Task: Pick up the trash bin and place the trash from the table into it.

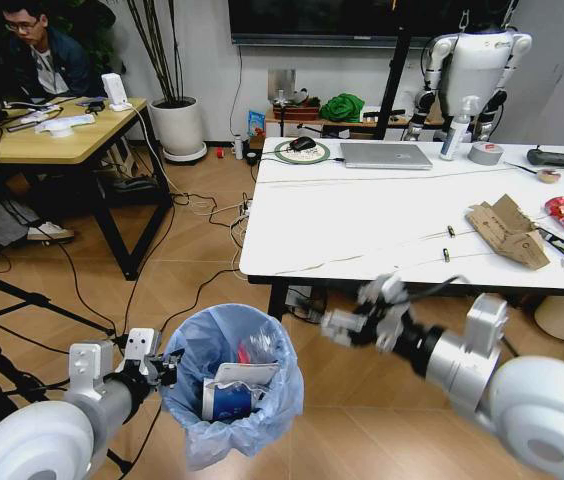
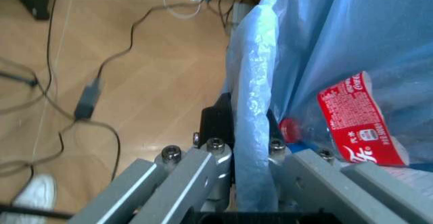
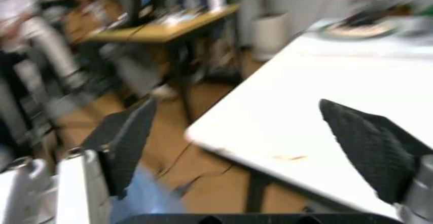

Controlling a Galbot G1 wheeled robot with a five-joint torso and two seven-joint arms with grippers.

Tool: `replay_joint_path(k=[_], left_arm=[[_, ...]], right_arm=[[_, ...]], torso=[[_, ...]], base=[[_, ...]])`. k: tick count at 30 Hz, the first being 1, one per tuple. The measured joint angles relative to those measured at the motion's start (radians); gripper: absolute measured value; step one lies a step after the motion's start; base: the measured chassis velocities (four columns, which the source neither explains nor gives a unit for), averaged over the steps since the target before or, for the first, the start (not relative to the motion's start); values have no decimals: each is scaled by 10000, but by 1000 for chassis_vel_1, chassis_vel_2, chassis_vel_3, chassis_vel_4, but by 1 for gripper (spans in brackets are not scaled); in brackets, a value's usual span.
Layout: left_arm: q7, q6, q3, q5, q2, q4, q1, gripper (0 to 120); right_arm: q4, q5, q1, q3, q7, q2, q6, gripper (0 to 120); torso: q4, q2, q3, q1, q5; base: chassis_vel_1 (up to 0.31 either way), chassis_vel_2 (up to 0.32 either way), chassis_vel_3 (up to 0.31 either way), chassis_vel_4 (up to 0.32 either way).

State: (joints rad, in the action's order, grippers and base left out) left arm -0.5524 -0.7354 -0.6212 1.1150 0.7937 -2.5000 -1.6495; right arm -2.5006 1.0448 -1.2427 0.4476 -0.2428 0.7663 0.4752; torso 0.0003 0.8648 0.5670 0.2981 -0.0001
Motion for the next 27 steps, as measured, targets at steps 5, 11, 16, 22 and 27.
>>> replay_joint_path(k=[5,11,16,22,27], left_arm=[[672,0,-46,-1068,581,0,-453,0],[725,0,15,-1239,1046,0,-533,0],[611,0,24,-1242,1168,0,-733,0],[616,-1,50,-1406,1419,0,-772,0],[750,0,22,-1659,1659,1,-855,0]], right_arm=[[103,-1622,-964,961,-61,1349,-253,100],[366,-4114,-1708,1502,497,3323,-476,100],[281,-5448,-2294,1522,838,5253,-285,100],[27,-6250,-2803,1503,1271,6194,-282,100],[22,-6502,-3001,1521,1385,6327,-264,100]], torso=[[-3,1,-1,-1,0],[-3,1,-1,-1,-1],[-2,0,-1,-2,-1],[-3,-1,-1,-3,-2],[-1,-1,0,-3,-2]], base=[[0,0,0,0],[0,0,0,0],[0,0,0,0],[0,0,0,0],[0,0,0,0]])
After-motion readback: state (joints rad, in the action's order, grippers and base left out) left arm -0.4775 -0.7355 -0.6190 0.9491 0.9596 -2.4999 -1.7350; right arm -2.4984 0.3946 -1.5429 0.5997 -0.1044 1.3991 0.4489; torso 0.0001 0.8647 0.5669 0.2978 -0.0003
